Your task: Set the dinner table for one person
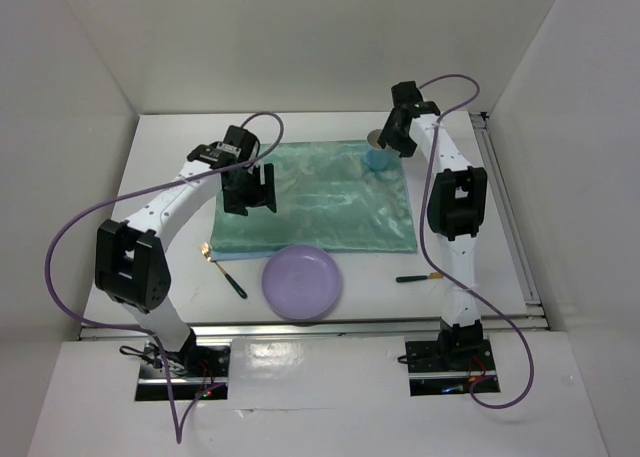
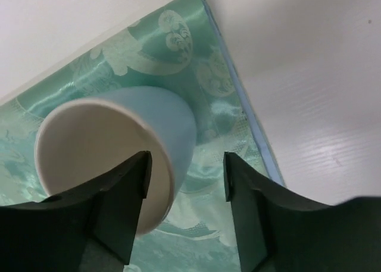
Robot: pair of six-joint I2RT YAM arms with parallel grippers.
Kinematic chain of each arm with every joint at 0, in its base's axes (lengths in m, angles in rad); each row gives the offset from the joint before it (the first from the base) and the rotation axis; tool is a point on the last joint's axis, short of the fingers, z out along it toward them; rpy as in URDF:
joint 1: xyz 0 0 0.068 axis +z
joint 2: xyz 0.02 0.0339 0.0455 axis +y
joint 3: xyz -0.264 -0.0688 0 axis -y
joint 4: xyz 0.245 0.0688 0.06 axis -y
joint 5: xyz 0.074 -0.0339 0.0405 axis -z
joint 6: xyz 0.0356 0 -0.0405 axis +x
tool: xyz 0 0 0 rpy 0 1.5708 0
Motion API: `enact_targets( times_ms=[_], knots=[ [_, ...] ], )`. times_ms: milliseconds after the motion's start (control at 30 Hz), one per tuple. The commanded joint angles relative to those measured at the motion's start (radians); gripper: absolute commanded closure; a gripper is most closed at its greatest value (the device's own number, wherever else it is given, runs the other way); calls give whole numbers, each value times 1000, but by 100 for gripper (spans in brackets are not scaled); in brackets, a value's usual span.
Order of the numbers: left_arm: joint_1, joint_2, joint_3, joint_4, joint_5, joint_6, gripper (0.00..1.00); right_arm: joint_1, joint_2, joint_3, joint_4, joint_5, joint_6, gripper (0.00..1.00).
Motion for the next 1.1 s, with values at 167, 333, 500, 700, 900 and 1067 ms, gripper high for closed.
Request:
enact_targets(
  times_ms=[167, 333, 500, 700, 900, 1067],
  knots=[
    [-81, -133, -176, -28, 24, -55, 11, 33, -121, -7, 109, -11, 1, 12],
    [-123, -219, -334, 23, 49, -105, 11, 33, -258, -21, 143, -23, -28, 3],
    [-161, -264, -485, 125, 65, -137, 11, 33, -412, -101, 143, -23, -57, 1],
    [-210, -241, -582, 239, 57, -207, 19, 42, -670, -419, 245, -49, -48, 1],
    [-221, -221, -664, 317, 33, -245, 40, 51, -796, -572, 235, -49, -48, 1],
    [-230, -202, -679, 308, 1, -234, 83, 51, -888, -687, 223, -15, -86, 1]
  ],
)
